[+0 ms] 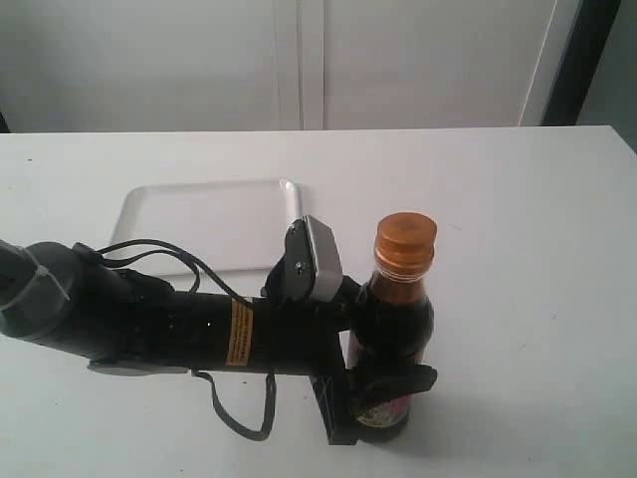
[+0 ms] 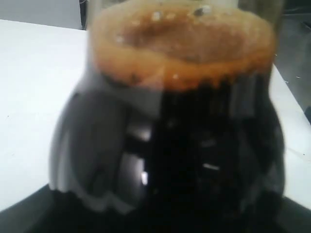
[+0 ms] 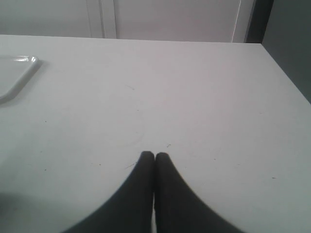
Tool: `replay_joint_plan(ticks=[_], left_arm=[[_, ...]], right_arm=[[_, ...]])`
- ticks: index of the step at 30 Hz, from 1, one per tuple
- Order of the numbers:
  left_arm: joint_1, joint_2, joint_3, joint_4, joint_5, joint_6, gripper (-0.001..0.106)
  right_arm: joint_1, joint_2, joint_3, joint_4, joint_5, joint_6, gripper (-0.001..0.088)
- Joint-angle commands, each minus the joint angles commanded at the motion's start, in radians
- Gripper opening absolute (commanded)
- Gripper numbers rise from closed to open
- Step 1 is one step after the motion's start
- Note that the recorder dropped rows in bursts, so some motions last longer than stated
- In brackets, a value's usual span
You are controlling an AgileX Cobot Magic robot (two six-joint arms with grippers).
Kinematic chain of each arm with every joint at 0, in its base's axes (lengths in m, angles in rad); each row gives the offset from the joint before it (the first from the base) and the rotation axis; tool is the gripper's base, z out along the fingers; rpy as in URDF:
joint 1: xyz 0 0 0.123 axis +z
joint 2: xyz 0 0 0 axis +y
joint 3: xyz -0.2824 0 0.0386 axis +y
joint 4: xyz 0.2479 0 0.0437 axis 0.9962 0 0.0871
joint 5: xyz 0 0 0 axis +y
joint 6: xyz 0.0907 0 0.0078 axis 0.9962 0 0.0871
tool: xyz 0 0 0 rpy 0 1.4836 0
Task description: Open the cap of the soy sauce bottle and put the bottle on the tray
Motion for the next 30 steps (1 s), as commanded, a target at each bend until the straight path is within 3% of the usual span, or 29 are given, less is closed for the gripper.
replay_joint_plan(ticks=[19,30], left_arm=[[0.000,0.000,0.000,0.000,-0.014,0.024,0.000],[0.000,0.000,0.000,0.000,-0.024,0.024,0.000]], right_arm=[[0.000,0.000,0.000,-0.006,-0.015,-0.012,0.0000],[0.000,0.000,0.000,0.088,-0.402,0.075,0.0000]])
